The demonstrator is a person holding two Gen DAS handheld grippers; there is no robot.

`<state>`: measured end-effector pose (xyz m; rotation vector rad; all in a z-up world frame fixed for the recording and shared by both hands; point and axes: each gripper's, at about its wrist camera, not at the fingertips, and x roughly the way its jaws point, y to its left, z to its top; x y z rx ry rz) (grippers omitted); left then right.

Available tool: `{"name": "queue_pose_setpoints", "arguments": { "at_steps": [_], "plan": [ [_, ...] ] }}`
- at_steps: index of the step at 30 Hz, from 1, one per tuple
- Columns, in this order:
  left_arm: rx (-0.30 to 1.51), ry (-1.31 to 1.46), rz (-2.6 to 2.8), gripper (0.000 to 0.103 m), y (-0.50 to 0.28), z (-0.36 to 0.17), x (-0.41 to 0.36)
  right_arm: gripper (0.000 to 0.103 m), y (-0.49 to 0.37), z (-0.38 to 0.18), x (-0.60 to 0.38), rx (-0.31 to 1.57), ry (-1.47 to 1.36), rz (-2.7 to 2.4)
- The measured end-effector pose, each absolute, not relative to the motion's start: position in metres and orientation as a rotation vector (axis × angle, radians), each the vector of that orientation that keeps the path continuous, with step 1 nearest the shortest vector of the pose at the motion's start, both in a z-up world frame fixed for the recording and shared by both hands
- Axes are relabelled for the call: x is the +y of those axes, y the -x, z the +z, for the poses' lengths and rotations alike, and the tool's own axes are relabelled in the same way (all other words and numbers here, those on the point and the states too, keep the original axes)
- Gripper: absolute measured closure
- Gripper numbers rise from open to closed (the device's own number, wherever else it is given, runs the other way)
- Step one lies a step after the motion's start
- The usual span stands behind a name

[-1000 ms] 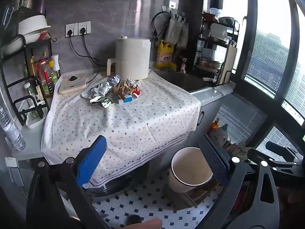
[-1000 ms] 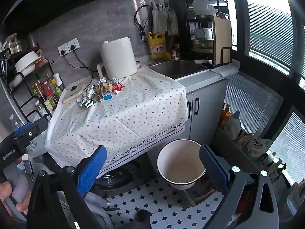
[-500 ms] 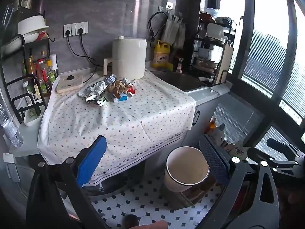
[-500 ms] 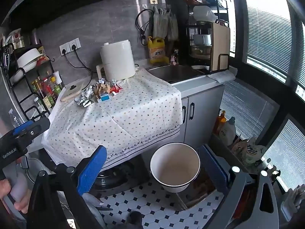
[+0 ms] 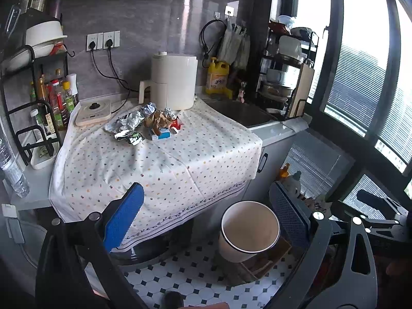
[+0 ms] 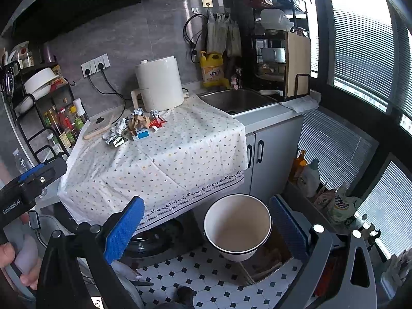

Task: Collect trash

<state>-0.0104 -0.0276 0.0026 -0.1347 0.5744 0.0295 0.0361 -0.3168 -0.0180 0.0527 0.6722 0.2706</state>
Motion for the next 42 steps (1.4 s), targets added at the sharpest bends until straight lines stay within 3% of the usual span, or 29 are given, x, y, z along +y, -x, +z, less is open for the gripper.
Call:
{"name": "queue_pose_setpoints", "arguments": {
  "at_steps": [42],
  "plan": [
    [0.509,0.126,0.058,0.006,0.035,0.009,-0.024,0.008,-0.02,-0.01,-0.328,0.612,-0.075,0.297]
  ]
}}
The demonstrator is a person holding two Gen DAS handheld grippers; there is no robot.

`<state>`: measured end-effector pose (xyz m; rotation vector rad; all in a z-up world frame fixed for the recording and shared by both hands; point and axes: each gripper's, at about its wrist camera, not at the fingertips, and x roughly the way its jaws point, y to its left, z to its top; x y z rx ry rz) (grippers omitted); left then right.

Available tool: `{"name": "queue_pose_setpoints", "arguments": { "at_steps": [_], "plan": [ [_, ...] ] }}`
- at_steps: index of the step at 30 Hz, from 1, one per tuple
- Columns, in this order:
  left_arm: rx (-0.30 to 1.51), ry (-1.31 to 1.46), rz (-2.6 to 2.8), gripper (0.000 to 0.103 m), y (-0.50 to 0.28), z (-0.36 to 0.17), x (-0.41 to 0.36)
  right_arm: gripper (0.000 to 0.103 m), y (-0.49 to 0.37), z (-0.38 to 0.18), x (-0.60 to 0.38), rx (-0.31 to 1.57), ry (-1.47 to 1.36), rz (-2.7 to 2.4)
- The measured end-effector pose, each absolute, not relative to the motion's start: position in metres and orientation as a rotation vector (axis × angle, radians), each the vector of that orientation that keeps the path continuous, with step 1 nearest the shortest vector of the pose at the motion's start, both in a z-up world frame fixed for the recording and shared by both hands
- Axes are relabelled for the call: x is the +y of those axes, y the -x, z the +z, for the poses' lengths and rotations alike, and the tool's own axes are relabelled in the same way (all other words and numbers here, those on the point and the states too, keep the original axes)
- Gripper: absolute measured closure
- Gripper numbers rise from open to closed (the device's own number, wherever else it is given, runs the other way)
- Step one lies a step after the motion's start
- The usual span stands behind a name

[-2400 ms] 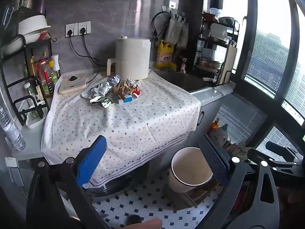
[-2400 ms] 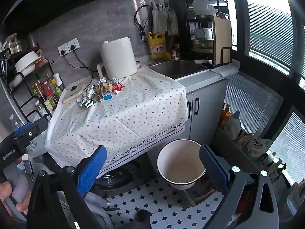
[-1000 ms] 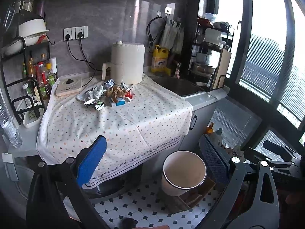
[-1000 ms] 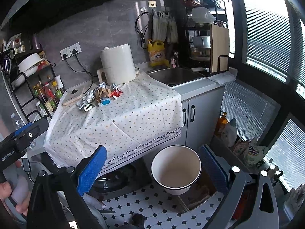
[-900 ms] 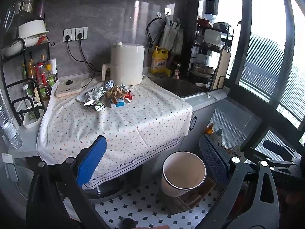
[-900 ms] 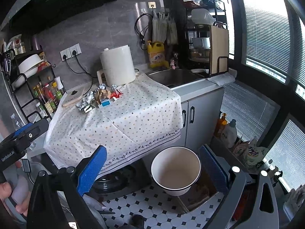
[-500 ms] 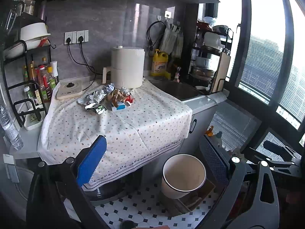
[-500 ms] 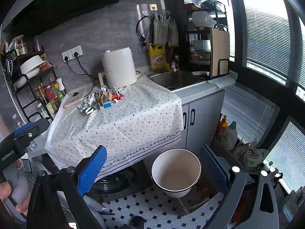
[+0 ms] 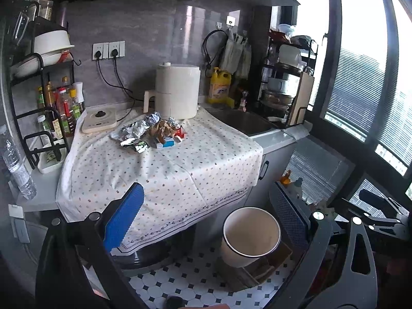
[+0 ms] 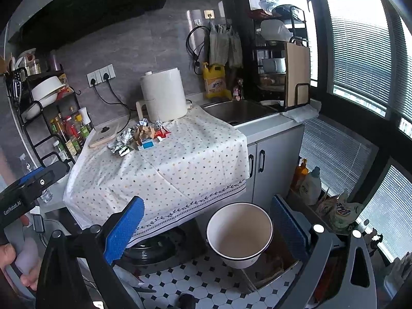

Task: Collect trash

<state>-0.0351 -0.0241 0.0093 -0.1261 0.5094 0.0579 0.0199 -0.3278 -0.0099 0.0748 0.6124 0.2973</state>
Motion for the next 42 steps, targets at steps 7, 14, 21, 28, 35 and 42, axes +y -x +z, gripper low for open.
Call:
{"name": "queue_pose_setpoints", "arguments": {
  "at_steps": [7,14,21,28,35,42],
  "plan": [
    [0.498,0.134,0.082,0.006,0.047,0.016,-0.021,0.008,-0.017,-0.009,-0.329,0.617,-0.074,0.308],
    [0.512,0.14,0.091,0.006,0.041,0.016,-0.013,0.008,-0.021,-0.01,-0.321,0.627,-0.067,0.329],
    [0.536,0.157,0.11,0.006,0.014,0.004,0.012,0.008,-0.05,-0.016,-0.297,0.644,-0.058,0.34],
    [0.531,0.2,0.143,0.006,-0.027,-0.004,0.051,0.008,-0.1,-0.018,-0.259,0.663,-0.029,0.35],
    [0.539,0.228,0.158,0.006,-0.078,-0.012,0.094,0.008,-0.162,-0.016,-0.217,0.687,-0.047,0.393],
    [0.565,0.261,0.168,0.016,-0.13,-0.025,0.131,0.013,-0.211,-0.016,-0.177,0.685,-0.026,0.452]
  ]
}}
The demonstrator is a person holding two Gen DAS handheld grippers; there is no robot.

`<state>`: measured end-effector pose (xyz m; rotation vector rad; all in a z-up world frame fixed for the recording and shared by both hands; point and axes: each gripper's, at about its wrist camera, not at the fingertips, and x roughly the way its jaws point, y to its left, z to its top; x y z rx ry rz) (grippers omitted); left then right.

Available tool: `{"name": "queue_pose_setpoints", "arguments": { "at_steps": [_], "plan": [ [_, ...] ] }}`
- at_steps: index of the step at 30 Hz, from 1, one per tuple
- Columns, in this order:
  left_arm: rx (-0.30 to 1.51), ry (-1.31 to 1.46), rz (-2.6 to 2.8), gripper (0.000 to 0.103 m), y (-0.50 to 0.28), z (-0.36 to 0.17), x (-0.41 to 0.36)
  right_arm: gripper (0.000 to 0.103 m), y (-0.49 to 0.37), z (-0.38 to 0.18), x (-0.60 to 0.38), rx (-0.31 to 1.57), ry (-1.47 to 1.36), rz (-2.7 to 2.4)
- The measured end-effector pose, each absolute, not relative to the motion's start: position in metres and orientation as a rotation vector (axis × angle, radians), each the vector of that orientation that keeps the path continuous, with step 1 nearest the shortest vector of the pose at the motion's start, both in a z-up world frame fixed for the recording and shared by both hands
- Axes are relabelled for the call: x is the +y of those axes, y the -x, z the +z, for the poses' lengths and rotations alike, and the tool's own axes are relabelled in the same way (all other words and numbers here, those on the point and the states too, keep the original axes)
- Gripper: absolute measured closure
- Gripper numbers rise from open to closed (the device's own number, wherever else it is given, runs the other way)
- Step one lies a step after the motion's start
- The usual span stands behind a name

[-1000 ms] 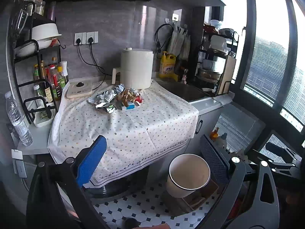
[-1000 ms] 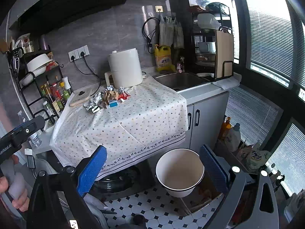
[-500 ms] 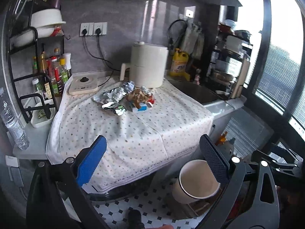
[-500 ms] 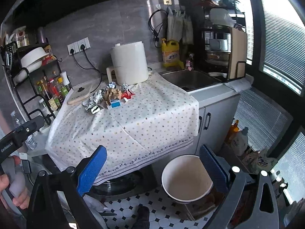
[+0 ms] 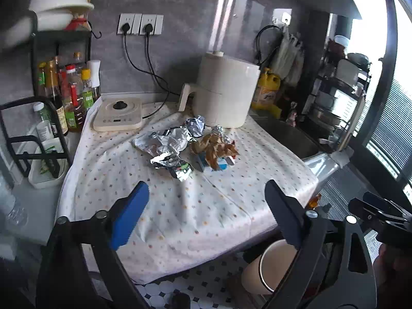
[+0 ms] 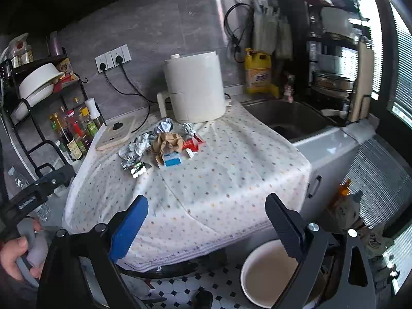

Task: Collect trash
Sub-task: 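Move both tools down toward the trash pile on the tablecloth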

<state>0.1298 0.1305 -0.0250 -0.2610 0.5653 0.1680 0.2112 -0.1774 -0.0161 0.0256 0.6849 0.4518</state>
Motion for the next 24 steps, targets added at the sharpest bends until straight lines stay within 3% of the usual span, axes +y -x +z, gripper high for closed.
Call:
{"name": "queue_pose_setpoints", "arguments": {
  "at_steps": [2,7,19,24],
  "plan": [
    [0.581,0.27,0.161,0.025,-0.144,-0.03,0.14,0.016,-0.225,-0.017,-0.166,0.687,-0.024,0.463],
    [0.61,0.289,0.151,0.035,-0.183,-0.04,0.169,0.024,-0.257,-0.023,-0.139,0.714,-0.031,0.479],
    [0.663,0.29,0.095,0.036,-0.282,-0.066,0.223,0.043,-0.327,-0.047,-0.079,0.763,-0.047,0.482],
    [0.705,0.282,0.047,0.043,-0.319,-0.082,0.233,0.043,-0.348,-0.053,-0.067,0.779,-0.066,0.45]
  ]
}}
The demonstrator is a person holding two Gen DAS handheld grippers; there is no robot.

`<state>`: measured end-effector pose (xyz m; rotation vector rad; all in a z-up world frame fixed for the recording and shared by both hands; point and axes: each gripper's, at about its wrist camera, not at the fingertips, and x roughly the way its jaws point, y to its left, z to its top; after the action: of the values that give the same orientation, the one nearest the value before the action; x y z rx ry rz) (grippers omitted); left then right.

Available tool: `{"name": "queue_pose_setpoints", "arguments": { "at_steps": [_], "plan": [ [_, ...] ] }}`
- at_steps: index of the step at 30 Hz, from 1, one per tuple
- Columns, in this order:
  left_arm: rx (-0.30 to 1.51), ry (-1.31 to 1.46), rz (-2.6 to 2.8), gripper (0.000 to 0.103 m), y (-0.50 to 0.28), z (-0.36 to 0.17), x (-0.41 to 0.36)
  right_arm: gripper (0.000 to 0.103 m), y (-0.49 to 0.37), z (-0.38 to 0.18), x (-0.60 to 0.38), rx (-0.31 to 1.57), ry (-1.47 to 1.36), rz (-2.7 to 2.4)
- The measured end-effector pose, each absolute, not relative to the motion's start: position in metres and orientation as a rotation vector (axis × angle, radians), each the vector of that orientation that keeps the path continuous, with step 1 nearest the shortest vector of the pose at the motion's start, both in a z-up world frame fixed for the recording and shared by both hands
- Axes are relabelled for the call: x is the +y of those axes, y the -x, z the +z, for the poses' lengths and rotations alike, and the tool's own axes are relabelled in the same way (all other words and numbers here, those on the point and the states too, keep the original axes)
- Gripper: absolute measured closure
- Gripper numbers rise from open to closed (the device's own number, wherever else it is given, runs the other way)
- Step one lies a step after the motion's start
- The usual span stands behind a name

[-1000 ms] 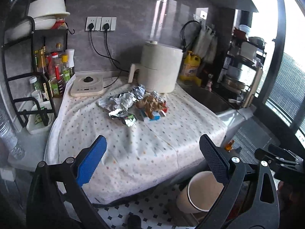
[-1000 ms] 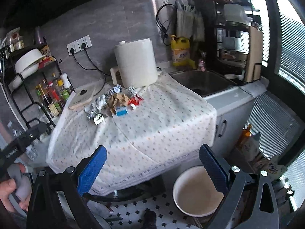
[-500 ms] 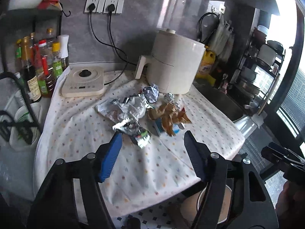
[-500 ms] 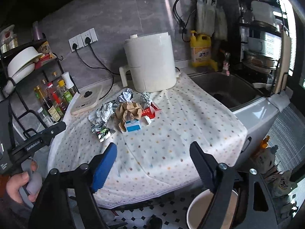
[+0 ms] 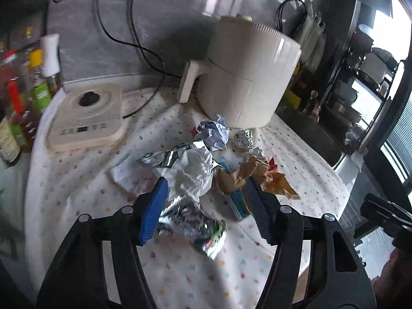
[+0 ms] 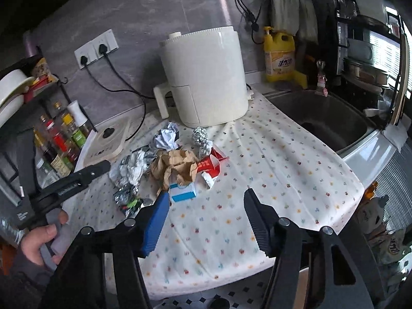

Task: Collect trash
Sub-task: 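Move both tools down toward the trash pile on the tablecloth, then grasp the crumpled white tissue with the left tool while the right tool grasps brown paper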

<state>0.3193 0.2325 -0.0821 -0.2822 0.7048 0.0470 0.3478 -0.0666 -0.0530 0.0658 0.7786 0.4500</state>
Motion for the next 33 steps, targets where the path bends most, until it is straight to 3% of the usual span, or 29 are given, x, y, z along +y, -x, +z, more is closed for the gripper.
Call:
{"name": "queue_pose_setpoints", "arguments": {
  "at_steps": [10,12,14,21,30,31,32,33],
  "plan": [
    [0.831,0.216,0.012,0.049,-0.379,-0.132,0.226,0.041,-0.366,-0.066,-0.067,0.818,-0.055,0.353],
    [0.854,0.224,0.017,0.081,-0.383,-0.139,0.23,0.034,-0.369,-0.067,-0.063,0.818,-0.045,0.352],
    [0.862,0.231,0.02,0.089,-0.384,-0.14,0.233,0.025,-0.373,-0.068,-0.06,0.818,-0.047,0.358],
    [0.773,0.265,0.049,0.091,-0.357,-0.113,0.258,0.023,-0.398,-0.081,-0.025,0.853,-0.028,0.42],
    [0.706,0.309,0.104,0.091,-0.319,-0.092,0.287,0.031,-0.422,-0.108,0.015,0.925,0.047,0.452],
    [0.7,0.315,0.112,0.091,-0.314,-0.091,0.289,0.038,-0.425,-0.112,0.016,0.941,0.05,0.451],
    [0.697,0.318,0.117,0.091,-0.311,-0.09,0.291,0.058,-0.427,-0.116,0.016,0.959,0.049,0.454],
    [0.695,0.323,0.12,0.091,-0.308,-0.09,0.292,0.072,-0.429,-0.121,0.016,0.987,0.041,0.47]
  ]
}}
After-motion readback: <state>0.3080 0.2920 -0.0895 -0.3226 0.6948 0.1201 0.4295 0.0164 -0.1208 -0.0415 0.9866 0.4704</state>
